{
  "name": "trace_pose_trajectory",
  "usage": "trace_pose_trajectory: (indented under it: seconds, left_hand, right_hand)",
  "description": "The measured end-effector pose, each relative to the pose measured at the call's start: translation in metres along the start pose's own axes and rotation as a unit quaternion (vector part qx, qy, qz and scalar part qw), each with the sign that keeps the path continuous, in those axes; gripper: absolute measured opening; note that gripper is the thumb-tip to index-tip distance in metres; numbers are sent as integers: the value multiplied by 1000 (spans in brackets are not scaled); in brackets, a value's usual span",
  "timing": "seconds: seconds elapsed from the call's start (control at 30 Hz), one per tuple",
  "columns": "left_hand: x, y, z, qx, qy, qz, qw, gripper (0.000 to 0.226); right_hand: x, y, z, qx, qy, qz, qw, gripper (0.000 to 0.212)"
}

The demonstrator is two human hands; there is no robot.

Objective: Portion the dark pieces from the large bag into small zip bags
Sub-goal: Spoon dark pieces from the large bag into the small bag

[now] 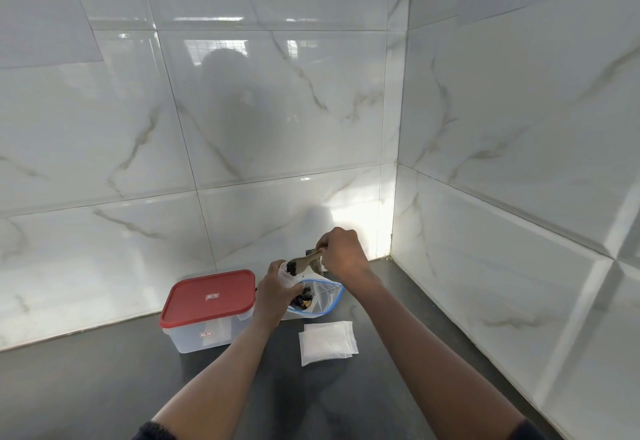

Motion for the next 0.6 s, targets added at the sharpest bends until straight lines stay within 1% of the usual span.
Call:
trace_pose_trajectory:
  seconds: [0.13, 0.23, 0.37, 0.43, 0.47, 0.53, 0.6]
  left_hand:
    - [2, 2, 0, -1, -1, 1, 1000, 65]
    - [2, 2, 0, -1, -3, 2, 1000, 66]
    - [2, -1, 2, -12, -2, -1, 1000, 64]
    - [2, -1, 2, -22, -1, -1, 1000, 62]
    - [2, -2, 3, -25, 0, -1, 1000, 62]
    - [2, -2, 2, -25, -2, -1, 1000, 63]
    - [1, -1, 2, -21, -3, 0, 1000, 64]
  right_hand:
    - [-5, 1, 4, -48, -28, -10, 998, 38]
    - [-9, 0, 5, -58, -34, -14, 998, 38]
    - [-11, -13, 6, -47, 27, -28, 998, 31]
    - [-13, -23, 5, -57, 64, -18, 996, 14]
    - [-13, -26, 3, -52, 79, -8, 995, 13]
    - [-13, -26, 3, -37, 94, 8, 995, 25]
    - [-13, -19, -2, -24, 107, 21, 994, 27]
Point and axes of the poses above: each hand's wrist, its own x-axis towards the middle knuckle, its own y-axis out of the palm, z = x × y, the point moved 2 cm from there along x, towards the middle knuckle, and after that the axes turned 14 degrees about y, right-handed, at the moved point
